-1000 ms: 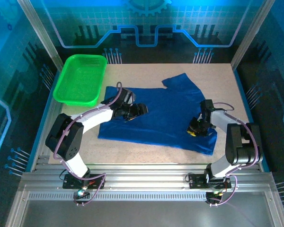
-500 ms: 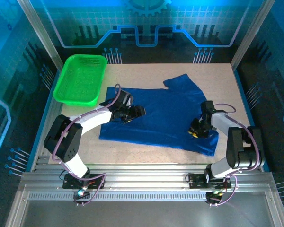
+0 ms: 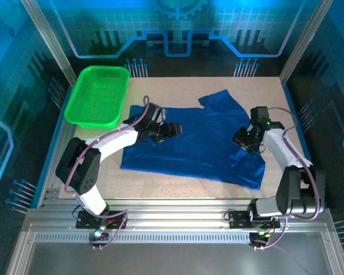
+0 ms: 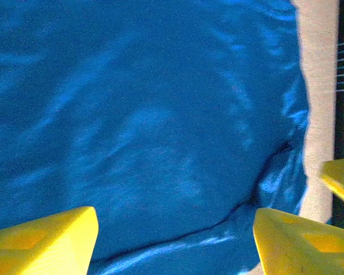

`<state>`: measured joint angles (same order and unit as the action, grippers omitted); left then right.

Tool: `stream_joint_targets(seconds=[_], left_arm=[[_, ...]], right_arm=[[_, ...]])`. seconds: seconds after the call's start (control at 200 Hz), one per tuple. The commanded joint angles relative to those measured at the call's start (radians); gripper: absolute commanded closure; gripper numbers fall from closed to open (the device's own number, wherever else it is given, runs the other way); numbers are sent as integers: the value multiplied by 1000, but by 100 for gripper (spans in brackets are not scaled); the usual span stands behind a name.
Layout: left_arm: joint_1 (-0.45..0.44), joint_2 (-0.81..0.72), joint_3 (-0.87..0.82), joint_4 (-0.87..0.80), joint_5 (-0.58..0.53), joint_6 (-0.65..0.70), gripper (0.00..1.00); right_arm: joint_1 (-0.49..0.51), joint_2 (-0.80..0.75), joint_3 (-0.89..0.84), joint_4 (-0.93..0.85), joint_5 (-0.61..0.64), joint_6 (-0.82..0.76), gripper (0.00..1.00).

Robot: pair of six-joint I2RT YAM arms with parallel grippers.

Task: Fold and stack the t-shirts

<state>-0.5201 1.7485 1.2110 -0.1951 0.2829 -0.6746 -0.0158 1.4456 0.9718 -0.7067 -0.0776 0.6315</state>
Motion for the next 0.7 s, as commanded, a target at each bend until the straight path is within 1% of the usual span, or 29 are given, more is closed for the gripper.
stream_joint_targets(seconds=[0.0, 0.105, 0.23, 0.485, 0.57, 0.615, 0.65, 0.69], left_arm=[[-38, 72, 76, 43, 78, 18, 27], [-55, 124, 133, 56, 98, 7, 27], [-70, 165, 170, 66, 110, 2, 27], [-78, 195, 173, 67, 111, -6, 27], [-77, 200, 177, 66, 113, -8, 27], [-77, 203, 178, 67, 114, -8, 27], [-78, 205, 181, 68, 116, -8, 27], [-80, 209, 186, 68, 117, -10, 27]], right_arm=[[-19, 68, 21, -22, 13, 5, 58], [-18, 122, 49, -48, 21, 1, 60], [-22, 155, 56, -69, 82, -15, 62], [-27, 208, 60, -52, 122, -12, 67], [-28, 229, 57, -47, 136, -4, 75], [-29, 233, 52, -41, 142, 3, 83], [-29, 231, 44, -31, 143, 10, 93], [-30, 223, 36, -27, 147, 20, 98]])
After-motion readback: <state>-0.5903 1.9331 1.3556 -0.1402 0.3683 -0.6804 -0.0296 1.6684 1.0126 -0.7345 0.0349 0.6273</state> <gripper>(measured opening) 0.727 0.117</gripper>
